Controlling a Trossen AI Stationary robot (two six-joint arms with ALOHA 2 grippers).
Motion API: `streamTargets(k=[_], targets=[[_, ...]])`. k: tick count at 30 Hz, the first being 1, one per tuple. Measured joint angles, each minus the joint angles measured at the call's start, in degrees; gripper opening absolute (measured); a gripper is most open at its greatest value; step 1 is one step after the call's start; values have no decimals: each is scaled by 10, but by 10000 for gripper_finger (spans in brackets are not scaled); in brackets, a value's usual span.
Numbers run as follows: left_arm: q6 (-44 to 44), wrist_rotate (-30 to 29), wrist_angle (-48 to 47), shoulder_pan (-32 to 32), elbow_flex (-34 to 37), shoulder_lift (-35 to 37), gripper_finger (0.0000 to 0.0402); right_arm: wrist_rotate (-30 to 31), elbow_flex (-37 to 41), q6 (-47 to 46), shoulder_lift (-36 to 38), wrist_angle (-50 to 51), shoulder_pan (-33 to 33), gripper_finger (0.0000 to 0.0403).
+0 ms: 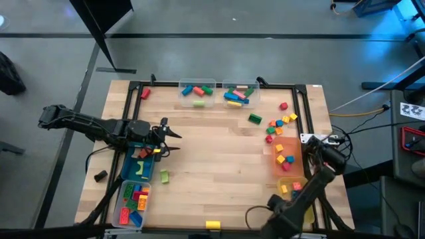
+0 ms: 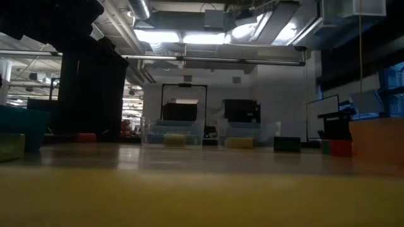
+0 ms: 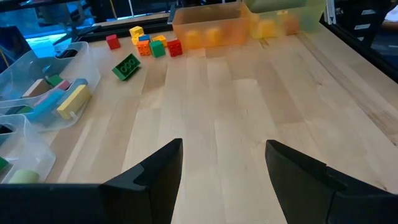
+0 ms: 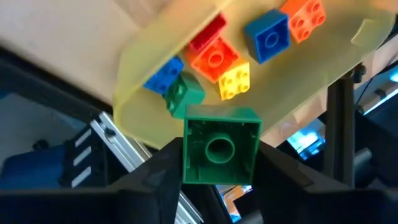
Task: Sort blocks by size
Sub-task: Put the green game piece into the yellow bin, then put the green game piece into the bottom left transparent bin
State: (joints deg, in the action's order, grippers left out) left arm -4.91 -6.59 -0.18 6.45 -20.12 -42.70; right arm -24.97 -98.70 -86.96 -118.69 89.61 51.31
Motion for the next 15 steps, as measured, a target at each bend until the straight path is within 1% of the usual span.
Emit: streamTargets(k=[5,9,12,15], targets=[[0,0,0,0,0,0,213,3,0,0,0,-5,24,214],[0,0,0,0,0,0,213,4,0,2,-2,-4,23,248],[0,0,0,0,0,0,213,11,0,2,-2,-4,9,262],[0,0,0,0,0,0,213,42,0,20,-2,1,-18,264]])
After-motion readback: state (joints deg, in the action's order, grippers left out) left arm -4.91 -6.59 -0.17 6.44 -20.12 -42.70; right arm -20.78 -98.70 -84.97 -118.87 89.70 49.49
